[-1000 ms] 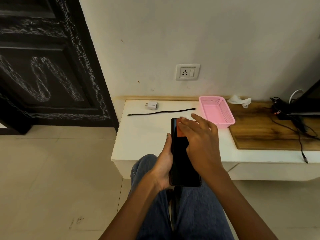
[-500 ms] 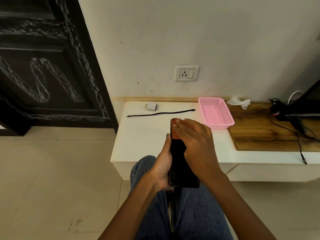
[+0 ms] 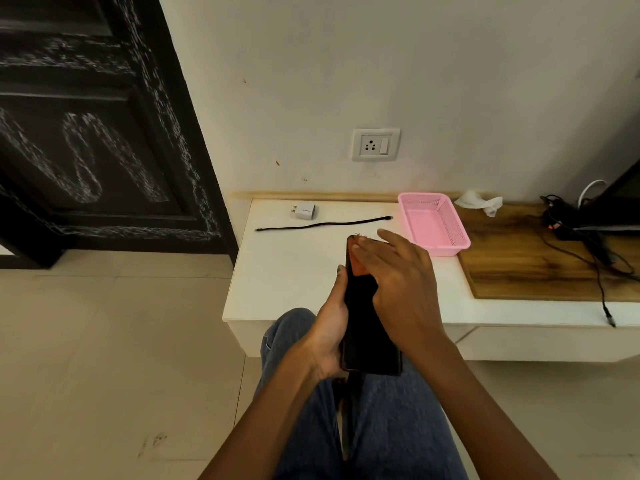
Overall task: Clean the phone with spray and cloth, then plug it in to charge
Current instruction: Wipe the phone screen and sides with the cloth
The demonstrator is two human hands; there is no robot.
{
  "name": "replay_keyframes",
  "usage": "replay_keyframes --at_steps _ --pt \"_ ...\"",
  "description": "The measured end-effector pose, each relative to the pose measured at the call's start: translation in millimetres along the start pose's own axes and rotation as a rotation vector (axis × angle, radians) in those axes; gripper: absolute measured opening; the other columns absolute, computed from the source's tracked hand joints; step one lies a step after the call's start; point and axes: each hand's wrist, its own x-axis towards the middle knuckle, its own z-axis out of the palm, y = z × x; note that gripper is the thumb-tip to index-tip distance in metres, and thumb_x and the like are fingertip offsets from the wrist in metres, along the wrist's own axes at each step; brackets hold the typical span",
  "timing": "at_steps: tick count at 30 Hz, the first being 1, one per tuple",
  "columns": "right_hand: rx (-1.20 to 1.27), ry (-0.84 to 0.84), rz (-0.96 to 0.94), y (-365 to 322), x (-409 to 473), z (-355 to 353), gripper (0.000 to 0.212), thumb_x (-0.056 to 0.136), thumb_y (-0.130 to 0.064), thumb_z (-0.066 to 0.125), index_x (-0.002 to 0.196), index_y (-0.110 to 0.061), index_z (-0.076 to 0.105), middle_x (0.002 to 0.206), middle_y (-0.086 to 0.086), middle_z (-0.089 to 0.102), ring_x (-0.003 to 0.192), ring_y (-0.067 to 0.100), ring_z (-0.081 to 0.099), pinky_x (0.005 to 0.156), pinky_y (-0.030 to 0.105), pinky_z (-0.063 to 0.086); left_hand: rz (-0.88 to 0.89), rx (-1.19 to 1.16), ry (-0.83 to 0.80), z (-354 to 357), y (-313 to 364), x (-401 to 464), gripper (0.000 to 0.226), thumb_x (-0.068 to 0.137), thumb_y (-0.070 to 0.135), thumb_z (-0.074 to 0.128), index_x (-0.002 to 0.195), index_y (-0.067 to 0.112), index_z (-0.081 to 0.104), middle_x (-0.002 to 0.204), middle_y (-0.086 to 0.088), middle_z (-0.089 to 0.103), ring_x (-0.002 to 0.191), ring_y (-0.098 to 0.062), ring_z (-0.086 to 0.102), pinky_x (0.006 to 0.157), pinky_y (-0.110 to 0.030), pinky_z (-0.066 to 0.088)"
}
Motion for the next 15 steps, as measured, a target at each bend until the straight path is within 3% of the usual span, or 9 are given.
replay_keyframes --at_steps 5,8,10,11,12,13,14,15 --pt "0.135 -0.054 -0.123 6.4 -14.4 11.1 0.05 0.068 0.011 0.062 0.114 -0.007 0.066 0.121 0.007 0.064 0.116 0.024 0.056 0.101 0.04 0.041 0.011 -0.077 -0.04 -1.4 6.0 -2.5 0.059 0.083 0.064 0.05 0.109 0.016 0.073 0.113 -0.009 0.071 0.105 -0.021 0.067 0.081 -0.031 0.056" --pt "0.144 -0.072 -0.042 20.6 -17.4 7.7 0.047 0.073 0.007 0.069 0.118 -0.005 0.062 0.124 0.009 0.062 0.117 0.025 0.056 0.094 0.046 0.048 0.022 -0.021 -0.017 -3.6 5.2 -1.3 0.061 0.083 0.067 0.046 0.111 0.02 0.072 0.115 -0.009 0.07 0.107 -0.023 0.066 0.084 -0.033 0.055" --pt "0.107 -0.085 -0.008 9.1 -14.4 9.8 0.035 0.083 -0.003 0.056 0.118 -0.003 0.062 0.125 0.011 0.061 0.119 0.026 0.054 0.097 0.045 0.046 0.027 -0.024 0.006 -0.7 3.5 -0.5 0.06 0.086 0.065 0.044 0.114 0.019 0.07 0.118 -0.009 0.069 0.11 -0.022 0.064 0.087 -0.033 0.053" --pt "0.02 -0.276 0.015 -13.3 -10.0 16.2 0.037 0.085 -0.01 0.048 0.119 -0.003 0.061 0.127 0.013 0.059 0.121 0.028 0.052 0.102 0.043 0.042 0.03 -0.044 0.003 0.4 3.4 -0.1 0.059 0.087 0.063 0.045 0.115 0.017 0.069 0.118 -0.008 0.069 0.11 -0.022 0.064 0.086 -0.032 0.053" --pt "-0.024 -0.572 0.111 -23.0 -15.1 14.0 0.042 0.086 -0.016 0.045 0.122 0.0 0.058 0.129 0.018 0.056 0.124 0.033 0.047 0.108 0.044 0.034 0.037 -0.063 -0.008 0.8 4.0 -0.1 0.058 0.087 0.062 0.047 0.115 0.016 0.069 0.117 -0.008 0.069 0.11 -0.021 0.065 0.085 -0.032 0.054" --pt "-0.412 -0.645 0.128 -17.8 -27.1 24.2 0.045 0.087 -0.021 0.049 0.125 0.003 0.054 0.132 0.023 0.052 0.126 0.04 0.043 0.111 0.048 0.026 0.044 -0.083 -0.022 0.3 5.0 -0.6 0.058 0.086 0.061 0.049 0.114 0.015 0.07 0.117 -0.008 0.069 0.109 -0.021 0.065 0.084 -0.031 0.055" --pt "-0.598 -0.725 0.012 -20.6 -32.0 26.9 0.048 0.086 -0.021 0.057 0.126 0.004 0.052 0.134 0.025 0.049 0.126 0.043 0.041 0.112 0.05 0.023 0.05 -0.1 -0.038 -0.6 6.1 -1.9 0.058 0.084 0.061 0.052 0.114 0.014 0.07 0.115 -0.008 0.07 0.108 -0.021 0.066 0.084 -0.03 0.055" --pt "-0.373 -0.707 0.032 -25.2 -36.9 20.2 0.046 0.082 -0.015 0.064 0.124 0.003 0.055 0.132 0.021 0.052 0.124 0.041 0.045 0.11 0.049 0.027 0.05 -0.106 -0.047 -2.1 6.8 -2.9 0.059 0.082 0.061 0.052 0.112 0.014 0.071 0.113 -0.009 0.071 0.106 -0.021 0.067 0.083 -0.031 0.056"
